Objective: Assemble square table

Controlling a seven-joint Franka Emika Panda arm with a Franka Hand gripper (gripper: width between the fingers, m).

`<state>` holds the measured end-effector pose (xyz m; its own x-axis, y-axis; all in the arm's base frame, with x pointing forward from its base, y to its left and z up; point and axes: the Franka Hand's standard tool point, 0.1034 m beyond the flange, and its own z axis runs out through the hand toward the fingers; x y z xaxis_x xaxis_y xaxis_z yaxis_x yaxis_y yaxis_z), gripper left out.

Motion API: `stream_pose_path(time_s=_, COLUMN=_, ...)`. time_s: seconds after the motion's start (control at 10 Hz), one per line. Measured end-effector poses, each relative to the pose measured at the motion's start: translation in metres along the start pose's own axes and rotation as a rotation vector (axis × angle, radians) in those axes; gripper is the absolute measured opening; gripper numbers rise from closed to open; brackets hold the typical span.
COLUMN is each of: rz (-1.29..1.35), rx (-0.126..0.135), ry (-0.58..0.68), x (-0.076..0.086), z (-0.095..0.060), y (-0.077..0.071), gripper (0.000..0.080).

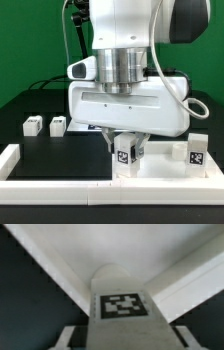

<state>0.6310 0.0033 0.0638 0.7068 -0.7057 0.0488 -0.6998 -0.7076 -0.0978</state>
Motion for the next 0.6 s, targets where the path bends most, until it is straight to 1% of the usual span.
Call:
stream_pose_path(time_s=0.2, rz=0.312, rx=-0.006, ry=0.000, x=0.0000, z=0.0009, y=0.0022, gripper=0.0288)
stream_pose_path(time_s=0.4, rz=0.656, rx=0.021, ry=-0.055, x=-0.0006, z=0.0015, y=0.0047, gripper=0.0289)
stream_pose_path(time_s=0.5, rz=0.783, rx=0.025, ry=-0.074, x=-0.0009, z=0.0018, y=0.0052, gripper=0.0289)
stream_pose_path(time_s=0.6, rz=0.853, rx=0.030, ry=-0.070, x=-0.0023, z=0.0021, y=0.0044, gripper=0.0289)
